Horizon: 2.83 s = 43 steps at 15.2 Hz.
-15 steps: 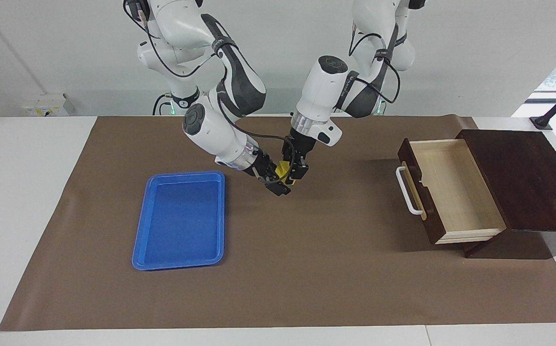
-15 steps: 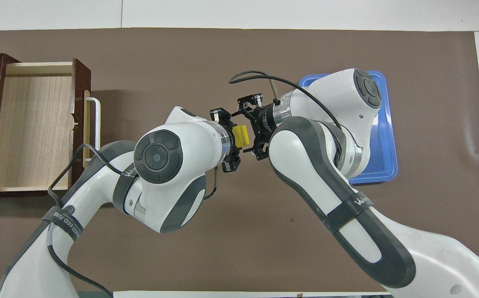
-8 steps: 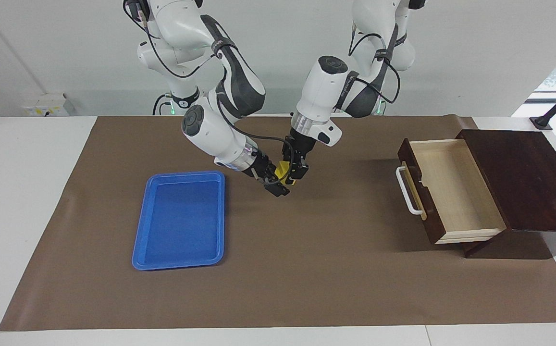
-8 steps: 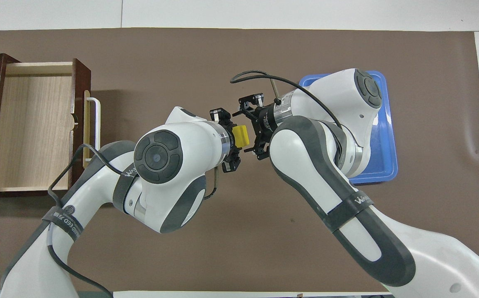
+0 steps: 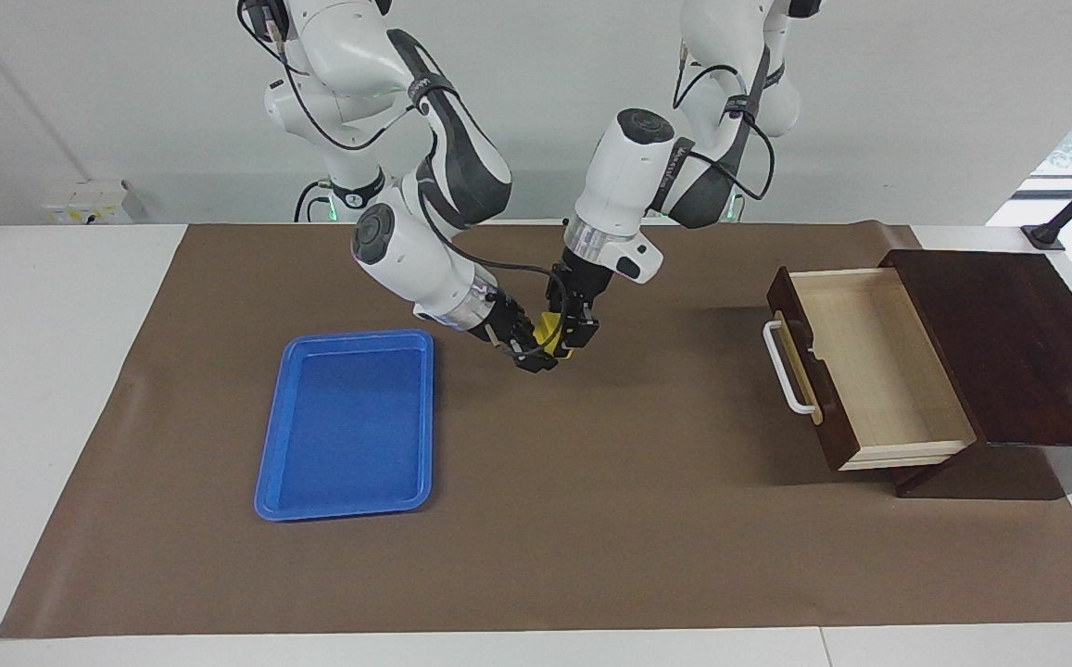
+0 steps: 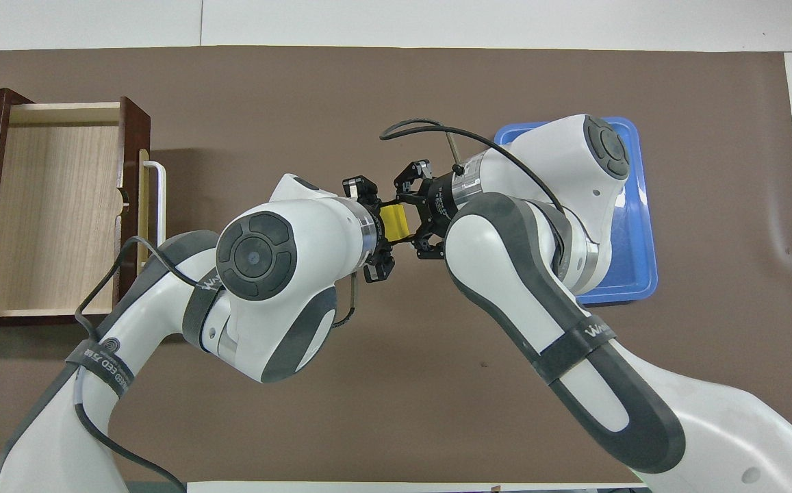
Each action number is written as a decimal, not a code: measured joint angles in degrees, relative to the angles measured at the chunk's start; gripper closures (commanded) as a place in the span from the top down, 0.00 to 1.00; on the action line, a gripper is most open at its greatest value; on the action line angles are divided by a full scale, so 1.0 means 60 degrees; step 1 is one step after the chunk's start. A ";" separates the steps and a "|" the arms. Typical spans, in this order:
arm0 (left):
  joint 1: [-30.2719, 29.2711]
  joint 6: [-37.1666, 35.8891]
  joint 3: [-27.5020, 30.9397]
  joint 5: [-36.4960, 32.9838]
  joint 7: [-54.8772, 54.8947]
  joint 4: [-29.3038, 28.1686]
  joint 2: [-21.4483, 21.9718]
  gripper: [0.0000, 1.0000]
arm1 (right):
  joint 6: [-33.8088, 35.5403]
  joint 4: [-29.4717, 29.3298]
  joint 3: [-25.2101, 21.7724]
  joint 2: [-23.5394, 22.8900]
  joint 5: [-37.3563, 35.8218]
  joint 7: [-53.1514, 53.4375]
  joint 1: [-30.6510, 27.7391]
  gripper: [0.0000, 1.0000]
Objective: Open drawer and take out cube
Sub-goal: 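Close the right gripper on the yellow cube and open the left gripper, then carry the cube into the blue tray with the right gripper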
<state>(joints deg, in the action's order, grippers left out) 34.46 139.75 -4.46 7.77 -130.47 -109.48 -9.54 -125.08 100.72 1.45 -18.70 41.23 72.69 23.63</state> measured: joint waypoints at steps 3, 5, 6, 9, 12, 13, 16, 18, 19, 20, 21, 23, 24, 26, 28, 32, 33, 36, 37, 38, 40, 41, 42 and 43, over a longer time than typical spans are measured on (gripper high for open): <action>0.0000 -0.0001 0.0000 0.0000 -0.0002 0.0000 0.0000 0.00 | 0.0001 0.0000 0.0000 0.0000 0.0000 0.0001 0.0000 0.00; 0.0000 0.0000 -0.0001 0.0000 -0.0003 0.0000 0.0000 0.05 | 0.0003 0.0000 -0.0001 0.0000 0.0000 0.0001 -0.0001 0.00; 0.0000 0.0000 -0.0001 0.0000 -0.0006 0.0000 0.0000 0.36 | 0.0005 0.0000 -0.0001 0.0000 0.0000 0.0001 -0.0001 0.00; 0.0000 -0.0043 -0.0002 0.0000 -0.0006 0.0001 0.0001 1.00 | 0.0007 -0.0002 -0.0002 -0.0001 -0.0001 0.0001 -0.0003 0.00; 0.0000 -0.0418 0.0006 0.0000 -0.0004 0.0017 0.0006 1.00 | 0.0003 -0.0021 -0.0047 -0.0001 -0.0003 0.0001 -0.0064 0.00; -0.0001 -0.0513 0.0012 0.0000 -0.0003 0.0024 0.0009 1.00 | 0.0004 -0.0023 -0.0049 -0.0001 -0.0003 0.0001 -0.0096 0.00; -0.0071 -0.0979 0.0091 -0.0091 0.0006 0.0039 0.0034 1.00 | 0.0004 -0.0026 -0.0060 0.0000 -0.0003 0.0001 -0.0141 0.00; -0.0490 -0.1720 0.0175 -0.0392 0.0016 0.0042 0.0075 1.00 | 0.0008 -0.0027 -0.0083 -0.0001 0.0006 0.0009 -0.0259 0.00; -0.0890 -0.2016 0.0202 -0.0548 0.0113 0.0043 0.0087 1.00 | 0.0066 -0.0033 -0.0085 -0.0001 0.0033 0.0016 -0.0461 0.00; -0.1365 -0.2156 0.0216 -0.0696 0.0341 0.0043 0.0089 1.00 | 0.0220 -0.0047 -0.0090 -0.0001 0.0123 0.0023 -0.0728 0.00; -0.1825 -0.2238 0.0232 -0.0783 0.0717 0.0044 0.0090 1.00 | 0.0388 -0.0065 -0.0090 -0.0001 0.0283 0.0023 -0.1051 0.00; -0.2662 -0.2347 0.0257 -0.0973 0.1864 0.0042 0.0091 1.00 | 0.0817 -0.0122 -0.0098 0.0000 0.0449 0.0023 -0.1763 0.00; -0.3050 -0.2412 0.0263 -0.1115 0.2483 0.0041 0.0090 1.00 | 0.1036 -0.0135 -0.0102 0.0000 0.0450 0.0023 -0.2112 0.00; -0.3719 -0.2443 0.0267 -0.1369 0.3592 0.0039 0.0090 1.00 | 0.1423 -0.0133 -0.0111 -0.0027 0.0449 -0.0004 -0.2714 0.00; -0.4432 -0.2448 0.0270 -0.1505 0.5015 0.0037 0.0090 1.00 | 0.1830 -0.0122 -0.0120 -0.0164 0.0447 -0.0426 -0.3276 0.00; -0.5494 -0.2516 0.0127 -0.1981 0.7134 0.0045 0.0100 1.00 | 0.2176 0.0009 -0.0136 -0.0647 0.0446 -0.1626 -0.4009 0.00; -0.5674 -0.2516 0.0099 -0.2295 0.7404 0.0068 0.0101 1.00 | 0.2177 0.0056 -0.0141 -0.0757 0.0440 -0.1796 -0.4171 0.00; -0.6872 -0.2501 0.0179 -0.2872 0.9178 0.0126 0.0096 1.00 | 0.2163 0.0386 -0.0169 -0.1078 0.0384 -0.2554 -0.4619 0.00; -0.7258 -0.2513 0.0174 -0.2732 0.9750 0.0132 0.0100 1.00 | 0.2097 0.0550 -0.0210 -0.1145 0.0370 -0.2801 -0.4694 0.00; -0.7415 -0.2563 0.0092 -0.2622 1.0059 0.0126 0.0123 1.00 | 0.2001 0.0719 -0.0271 -0.1182 0.0335 -0.3040 -0.4735 0.00; -0.7398 -0.2579 -0.0029 -0.2670 1.0294 0.0115 0.0116 1.00 | 0.1805 0.1049 -0.0426 -0.1196 0.0277 -0.3585 -0.4746 0.00; -0.7346 -0.2578 -0.0076 -0.2760 1.0430 0.0121 0.0113 1.00 | 0.1732 0.1169 -0.0490 -0.1196 0.0275 -0.3752 -0.4747 0.00; -0.7188 -0.2624 -0.0084 -0.2795 1.0583 0.0143 0.0117 1.00 | 0.1695 0.1244 -0.0537 -0.1196 0.0273 -0.3841 -0.4748 0.00; -0.6941 -0.2845 -0.0098 -0.2798 1.0656 0.0218 0.0128 1.00 | 0.1693 0.1271 -0.0556 -0.1185 0.0274 -0.3892 -0.4748 0.00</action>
<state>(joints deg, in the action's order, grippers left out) -7.19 122.68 -5.04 -9.02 -66.53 -108.17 -8.78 -114.92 108.34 -1.88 -25.81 42.87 49.34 -4.86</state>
